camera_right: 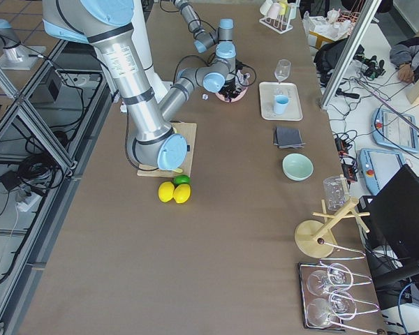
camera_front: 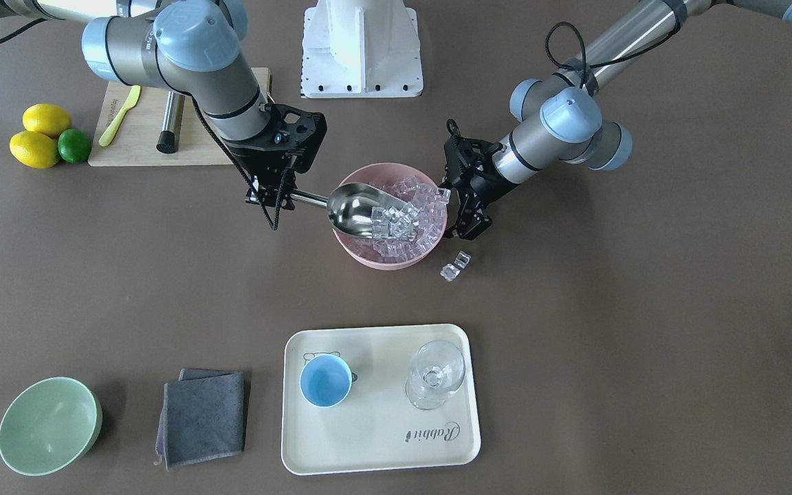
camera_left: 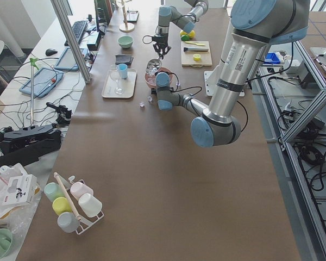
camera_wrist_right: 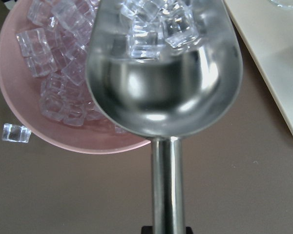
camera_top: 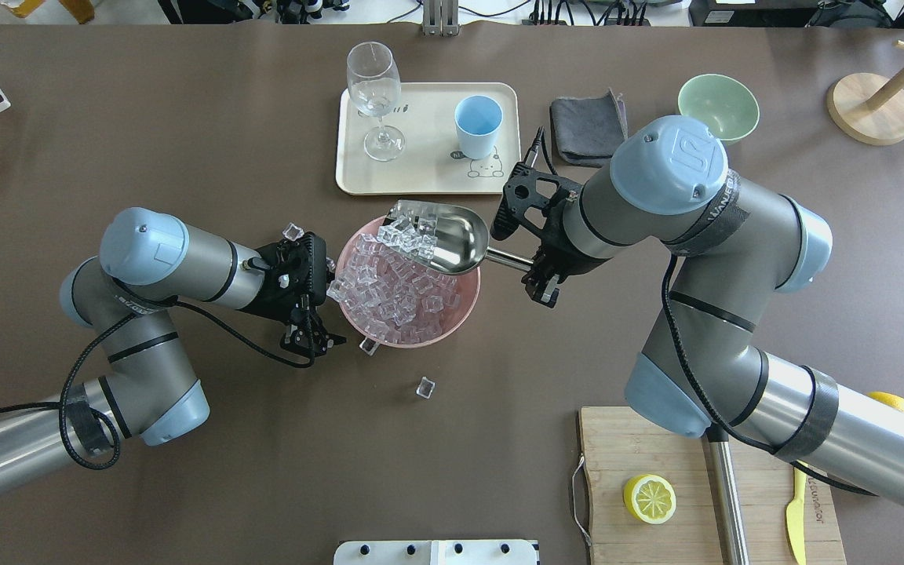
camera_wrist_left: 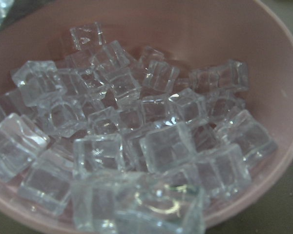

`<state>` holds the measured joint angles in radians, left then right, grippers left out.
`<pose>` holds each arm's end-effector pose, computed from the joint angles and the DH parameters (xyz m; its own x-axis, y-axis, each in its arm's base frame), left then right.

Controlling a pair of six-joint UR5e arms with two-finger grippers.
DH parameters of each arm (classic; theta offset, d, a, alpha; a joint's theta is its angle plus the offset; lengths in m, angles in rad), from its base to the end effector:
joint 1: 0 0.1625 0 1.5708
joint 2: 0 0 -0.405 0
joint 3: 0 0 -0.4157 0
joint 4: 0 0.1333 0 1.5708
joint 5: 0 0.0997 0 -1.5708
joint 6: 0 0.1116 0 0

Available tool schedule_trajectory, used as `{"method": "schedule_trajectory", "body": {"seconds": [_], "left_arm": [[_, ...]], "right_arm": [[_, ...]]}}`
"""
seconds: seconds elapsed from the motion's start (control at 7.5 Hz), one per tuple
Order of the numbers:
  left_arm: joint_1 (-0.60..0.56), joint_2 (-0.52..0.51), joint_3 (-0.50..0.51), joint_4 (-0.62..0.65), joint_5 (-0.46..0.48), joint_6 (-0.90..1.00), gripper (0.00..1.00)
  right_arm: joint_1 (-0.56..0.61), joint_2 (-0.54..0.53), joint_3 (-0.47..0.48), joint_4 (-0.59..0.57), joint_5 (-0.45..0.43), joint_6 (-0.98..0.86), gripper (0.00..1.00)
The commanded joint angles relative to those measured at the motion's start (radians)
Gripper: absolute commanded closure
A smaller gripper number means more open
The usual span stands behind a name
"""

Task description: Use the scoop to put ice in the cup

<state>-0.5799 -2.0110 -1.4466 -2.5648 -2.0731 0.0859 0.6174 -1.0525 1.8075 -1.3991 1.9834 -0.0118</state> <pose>0.5318 -0.4435 0.3286 0.0723 0.9965 -0.0408 -0.2227 0.0560 0.9733 -0.4747 -0.4456 0.2111 0.2631 -0.9366 0.2313 0.4928 0.3366 0.8024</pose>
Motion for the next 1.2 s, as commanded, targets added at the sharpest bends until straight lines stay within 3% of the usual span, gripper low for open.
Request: {"method": "schedule_trajectory", "body": {"seconds": [0.0, 0.4, 0.8, 1.07], "left_arm": [[-0.003, 0.0, -0.001, 0.0, -0.001, 0.003, 0.01], [-0.044, 0.008, -0.012, 0.02, -0.073, 0.003, 0.01], [-0.09, 0.024, -0.055, 0.07, -0.153, 0.008, 0.01], [-0.09, 0.037, -0.211, 0.304, -0.154, 0.012, 0.01]], "right_arm": [[0.057, -0.006, 0.001, 0.0, 0.075, 0.074, 1.0], [0.142, -0.003, 0.001, -0.112, 0.118, 0.144, 1.0], [0.217, 0.002, -0.036, -0.106, 0.121, 0.174, 1.0], [0.267, 0.005, -0.092, -0.103, 0.139, 0.181, 1.0]]}}
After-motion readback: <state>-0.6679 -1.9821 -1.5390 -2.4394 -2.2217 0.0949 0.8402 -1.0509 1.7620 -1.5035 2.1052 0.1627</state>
